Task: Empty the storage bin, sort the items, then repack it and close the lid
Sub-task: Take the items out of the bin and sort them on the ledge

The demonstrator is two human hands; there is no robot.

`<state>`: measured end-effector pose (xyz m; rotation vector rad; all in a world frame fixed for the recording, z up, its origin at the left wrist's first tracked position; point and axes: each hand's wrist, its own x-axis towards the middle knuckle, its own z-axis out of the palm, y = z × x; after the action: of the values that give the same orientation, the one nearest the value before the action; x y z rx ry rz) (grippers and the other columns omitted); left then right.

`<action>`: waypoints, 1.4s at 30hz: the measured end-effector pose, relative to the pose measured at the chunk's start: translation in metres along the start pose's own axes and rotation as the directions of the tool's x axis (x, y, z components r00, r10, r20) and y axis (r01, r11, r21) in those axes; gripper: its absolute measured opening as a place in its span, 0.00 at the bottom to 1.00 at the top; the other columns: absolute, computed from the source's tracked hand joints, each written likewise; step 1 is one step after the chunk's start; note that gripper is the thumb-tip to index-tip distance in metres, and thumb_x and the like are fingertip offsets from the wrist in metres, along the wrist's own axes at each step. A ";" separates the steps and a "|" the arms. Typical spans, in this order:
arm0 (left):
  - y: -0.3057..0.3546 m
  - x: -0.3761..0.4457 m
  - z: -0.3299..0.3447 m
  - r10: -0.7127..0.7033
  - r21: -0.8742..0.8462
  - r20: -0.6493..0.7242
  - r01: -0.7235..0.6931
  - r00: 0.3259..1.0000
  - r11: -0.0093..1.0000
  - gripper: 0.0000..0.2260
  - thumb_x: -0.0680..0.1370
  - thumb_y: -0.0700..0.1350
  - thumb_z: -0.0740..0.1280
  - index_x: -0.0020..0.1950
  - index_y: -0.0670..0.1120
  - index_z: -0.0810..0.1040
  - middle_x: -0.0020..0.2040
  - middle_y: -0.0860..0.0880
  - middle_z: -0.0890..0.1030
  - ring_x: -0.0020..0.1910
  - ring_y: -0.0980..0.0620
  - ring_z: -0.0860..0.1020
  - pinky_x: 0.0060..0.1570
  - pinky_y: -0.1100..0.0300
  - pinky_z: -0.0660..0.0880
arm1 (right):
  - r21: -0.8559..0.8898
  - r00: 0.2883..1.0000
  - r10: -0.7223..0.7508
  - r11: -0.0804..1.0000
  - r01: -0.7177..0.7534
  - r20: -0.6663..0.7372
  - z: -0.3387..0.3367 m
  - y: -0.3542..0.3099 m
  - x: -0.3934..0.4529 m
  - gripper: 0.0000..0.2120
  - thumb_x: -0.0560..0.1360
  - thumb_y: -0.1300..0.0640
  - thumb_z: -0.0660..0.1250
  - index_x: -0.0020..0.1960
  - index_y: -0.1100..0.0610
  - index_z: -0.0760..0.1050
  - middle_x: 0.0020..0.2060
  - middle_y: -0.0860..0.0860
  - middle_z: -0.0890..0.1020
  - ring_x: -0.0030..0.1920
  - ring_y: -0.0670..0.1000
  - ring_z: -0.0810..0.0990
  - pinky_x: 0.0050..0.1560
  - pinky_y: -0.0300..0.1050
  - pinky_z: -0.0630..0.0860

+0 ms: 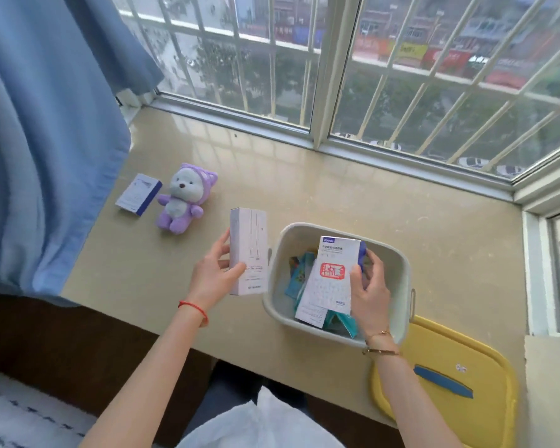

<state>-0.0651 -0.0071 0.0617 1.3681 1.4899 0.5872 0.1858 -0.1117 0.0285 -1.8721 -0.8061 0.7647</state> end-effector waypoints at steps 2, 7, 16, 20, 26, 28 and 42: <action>-0.006 -0.004 -0.030 -0.008 -0.037 0.006 0.008 1.000 0.999 0.32 0.74 0.37 0.69 0.73 0.55 0.63 0.58 0.53 0.78 0.49 0.58 0.81 0.44 0.68 0.74 | 0.075 0.999 0.028 0.997 -0.031 0.044 0.017 -0.020 -0.007 0.18 0.80 0.55 0.59 0.69 0.52 0.64 0.55 0.47 0.80 0.50 0.36 0.80 0.49 0.40 0.80; -0.028 -0.007 -0.106 -0.030 -0.093 -0.010 0.029 0.999 0.995 0.31 0.74 0.38 0.69 0.73 0.56 0.63 0.61 0.53 0.77 0.53 0.57 0.80 0.50 0.61 0.76 | 0.180 0.993 0.029 0.982 -0.049 0.113 0.074 -0.064 -0.021 0.18 0.81 0.55 0.58 0.70 0.54 0.65 0.58 0.50 0.78 0.50 0.38 0.79 0.42 0.31 0.78; -0.097 0.041 -0.268 -0.086 -0.119 -0.008 0.084 0.996 0.989 0.28 0.75 0.38 0.68 0.71 0.55 0.64 0.60 0.52 0.75 0.57 0.55 0.77 0.50 0.65 0.73 | 0.213 0.975 0.104 0.966 -0.145 0.196 0.249 -0.119 -0.046 0.17 0.80 0.58 0.54 0.69 0.49 0.64 0.53 0.52 0.80 0.45 0.44 0.81 0.37 0.33 0.76; -0.128 0.076 -0.337 -0.125 -0.091 0.047 0.128 0.991 0.988 0.28 0.75 0.35 0.67 0.72 0.52 0.64 0.61 0.52 0.73 0.57 0.58 0.73 0.48 0.71 0.71 | 0.216 0.965 0.181 0.951 -0.221 0.188 0.334 -0.149 -0.053 0.18 0.79 0.59 0.55 0.68 0.49 0.64 0.56 0.54 0.80 0.50 0.48 0.81 0.41 0.38 0.76; -0.182 0.142 -0.404 -0.217 -0.016 0.149 0.222 0.965 0.975 0.29 0.75 0.36 0.68 0.73 0.53 0.64 0.65 0.49 0.74 0.55 0.58 0.73 0.40 0.70 0.73 | 0.217 0.961 0.211 0.944 -0.247 0.178 0.445 -0.177 -0.037 0.22 0.77 0.59 0.58 0.70 0.50 0.63 0.59 0.53 0.78 0.56 0.49 0.80 0.51 0.45 0.78; -0.200 0.162 -0.415 -0.250 -0.004 0.180 0.255 0.951 0.967 0.30 0.75 0.37 0.68 0.73 0.54 0.63 0.67 0.47 0.73 0.57 0.56 0.73 0.41 0.67 0.75 | 0.197 0.960 0.205 0.950 -0.243 0.192 0.479 -0.178 -0.024 0.22 0.77 0.61 0.58 0.70 0.51 0.64 0.57 0.48 0.78 0.53 0.39 0.80 0.52 0.39 0.78; -0.306 0.267 -0.405 -0.370 0.004 0.298 0.386 0.880 0.922 0.30 0.76 0.35 0.66 0.74 0.53 0.62 0.63 0.46 0.76 0.58 0.50 0.78 0.51 0.56 0.78 | 0.112 0.903 0.390 0.904 -0.412 0.178 0.654 -0.129 0.091 0.19 0.79 0.61 0.58 0.69 0.60 0.61 0.56 0.52 0.75 0.53 0.50 0.77 0.32 0.32 0.76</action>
<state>-0.5271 0.2728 -0.1308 1.0272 1.4314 0.1644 -0.2967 0.3348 -0.1153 -1.8833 -0.4371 1.2053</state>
